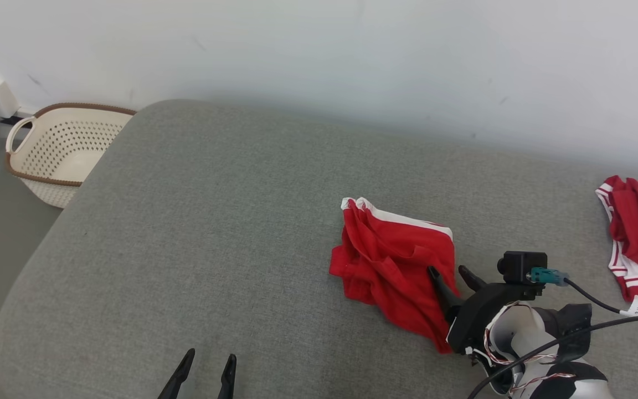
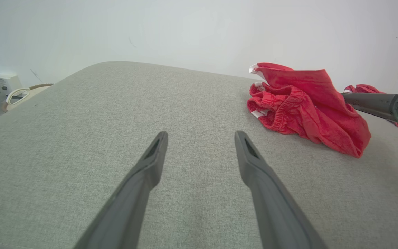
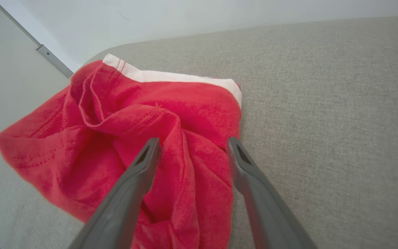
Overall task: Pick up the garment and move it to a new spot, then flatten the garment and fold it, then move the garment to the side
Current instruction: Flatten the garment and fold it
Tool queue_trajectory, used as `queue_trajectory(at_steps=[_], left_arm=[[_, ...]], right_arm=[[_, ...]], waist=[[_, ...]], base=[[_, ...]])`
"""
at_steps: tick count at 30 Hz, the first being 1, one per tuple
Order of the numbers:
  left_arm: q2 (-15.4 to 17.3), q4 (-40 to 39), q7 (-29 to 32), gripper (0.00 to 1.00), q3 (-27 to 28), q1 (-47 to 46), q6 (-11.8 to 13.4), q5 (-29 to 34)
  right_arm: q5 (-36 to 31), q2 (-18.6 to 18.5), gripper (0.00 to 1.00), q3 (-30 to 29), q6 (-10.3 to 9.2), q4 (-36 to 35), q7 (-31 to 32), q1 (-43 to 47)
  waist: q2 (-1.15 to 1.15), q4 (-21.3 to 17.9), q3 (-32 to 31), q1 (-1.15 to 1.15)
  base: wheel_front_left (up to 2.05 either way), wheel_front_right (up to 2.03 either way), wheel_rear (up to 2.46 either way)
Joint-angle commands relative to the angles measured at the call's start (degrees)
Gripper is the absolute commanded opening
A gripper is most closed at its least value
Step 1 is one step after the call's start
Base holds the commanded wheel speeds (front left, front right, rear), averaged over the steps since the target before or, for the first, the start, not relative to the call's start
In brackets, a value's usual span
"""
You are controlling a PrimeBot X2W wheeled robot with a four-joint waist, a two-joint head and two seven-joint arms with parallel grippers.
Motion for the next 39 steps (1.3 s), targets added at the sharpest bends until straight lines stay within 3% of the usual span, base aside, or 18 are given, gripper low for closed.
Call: queue_trajectory(at_steps=[1, 2, 4, 6, 8, 32, 33, 34, 35, 39], left_arm=[[0.20, 0.16, -0.35, 1.00, 0.00, -0.21, 0.06, -0.22], [0.19, 0.20, -0.36, 1.00, -0.07, -0.28, 0.01, -0.27], [0.21, 0.33, -0.41, 1.00, -0.07, -0.55, -0.06, -0.32], [0.22, 0.46, -0.38, 1.00, -0.11, -0.75, 0.02, -0.42], [0.31, 0.54, -0.45, 1.00, -0.02, -0.74, 0.17, -0.52], [0.83, 0.76, -0.75, 1.00, -0.62, -0.76, 0.48, -1.30], [0.83, 0.83, -0.74, 1.00, -0.71, -0.85, 0.52, -1.31], [0.85, 0.87, -0.74, 1.00, -0.77, -0.91, 0.50, -1.33], [0.91, 0.88, -0.74, 1.00, -0.80, -0.87, 0.53, -1.31], [1.13, 0.83, -0.74, 1.00, -0.81, -0.73, 0.75, -1.44]], right_arm=[[0.47, 0.33, 1.00, 0.34, 0.00, 0.29, 0.12, -0.55], [0.62, 0.43, 0.93, 0.43, 0.00, 0.50, 0.41, -0.76], [0.83, 0.52, 0.69, 0.64, 0.00, 1.10, 0.32, -1.14], [0.92, 0.94, 0.29, 0.97, 0.00, 1.34, -0.09, -1.44], [1.19, 1.14, 0.00, 1.33, 0.00, 1.29, -0.80, -1.73], [3.53, 0.01, 0.00, 12.36, 0.00, -13.23, -4.99, 4.24], [3.77, 0.08, 0.04, 12.62, 0.00, -13.00, -4.84, 4.30], [3.86, 0.16, 0.23, 12.93, 0.00, -12.81, -4.81, 4.29], [3.92, 0.29, 0.96, 13.14, 0.00, -12.67, -4.91, 4.31], [4.81, -0.03, 1.00, 12.77, 0.00, -13.19, -5.61, 4.07]], waist=[[0.00, 0.63, 0.43, 0.00], [0.00, 0.90, 0.60, 0.00], [0.00, 1.40, 0.85, 0.00], [0.00, 1.85, 1.03, 0.00], [0.00, 2.12, 1.12, 0.00], [0.00, 0.85, 0.52, 0.00], [0.00, 0.99, 0.53, 0.00], [0.00, 1.14, 0.56, 0.00], [0.00, 1.23, 0.55, 0.00], [0.00, 1.44, 0.53, 0.00]], base=[[0.00, 0.00, 0.00], [0.00, 0.00, 0.00], [0.00, 0.00, 0.00], [0.00, 0.00, 0.00], [0.00, 0.00, 0.00], [0.00, 0.00, 0.00], [0.00, 0.00, 0.00], [0.00, 0.00, 0.00], [0.00, 0.00, 0.00], [0.00, 0.00, 0.00]])
